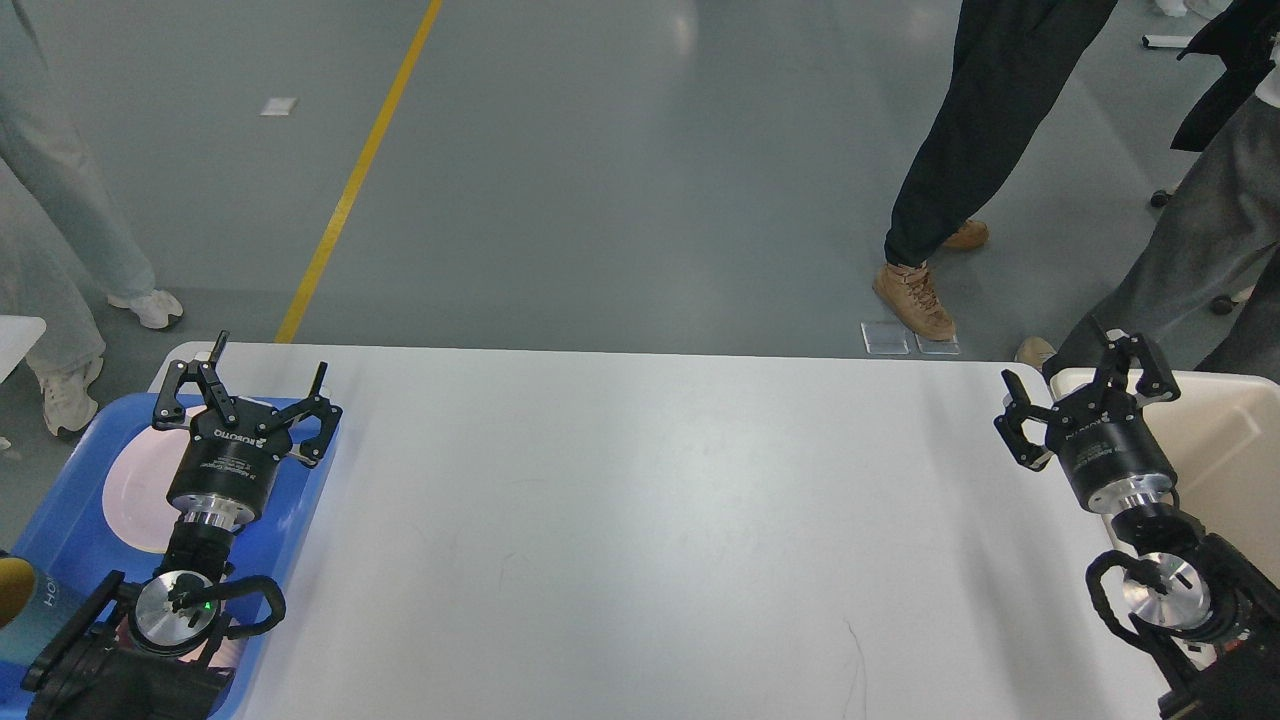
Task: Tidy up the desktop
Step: 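Raise the right gripper up out of the white bin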
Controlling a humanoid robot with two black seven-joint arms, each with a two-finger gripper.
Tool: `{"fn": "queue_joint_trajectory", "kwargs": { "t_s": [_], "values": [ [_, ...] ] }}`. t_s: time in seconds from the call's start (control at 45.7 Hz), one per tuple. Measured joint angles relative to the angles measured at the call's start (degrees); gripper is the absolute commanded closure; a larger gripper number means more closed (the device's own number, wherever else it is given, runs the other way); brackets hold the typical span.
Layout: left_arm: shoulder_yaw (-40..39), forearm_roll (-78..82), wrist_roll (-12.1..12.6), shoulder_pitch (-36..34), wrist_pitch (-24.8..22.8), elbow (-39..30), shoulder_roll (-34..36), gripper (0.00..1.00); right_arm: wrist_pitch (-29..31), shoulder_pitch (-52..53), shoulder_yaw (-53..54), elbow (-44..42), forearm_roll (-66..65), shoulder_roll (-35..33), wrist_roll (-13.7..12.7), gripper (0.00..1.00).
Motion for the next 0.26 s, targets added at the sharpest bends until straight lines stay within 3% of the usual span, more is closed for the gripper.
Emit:
{"fn": "queue_joint_trajectory", "kwargs": {
  "t_s": [0.263],
  "values": [
    [0.0,0.0,0.0,0.0,0.0,0.0,0.0,0.04,-0.1,-0.4,0.2,0.0,0.2,1.6,1.2,0.00]
  ]
}}
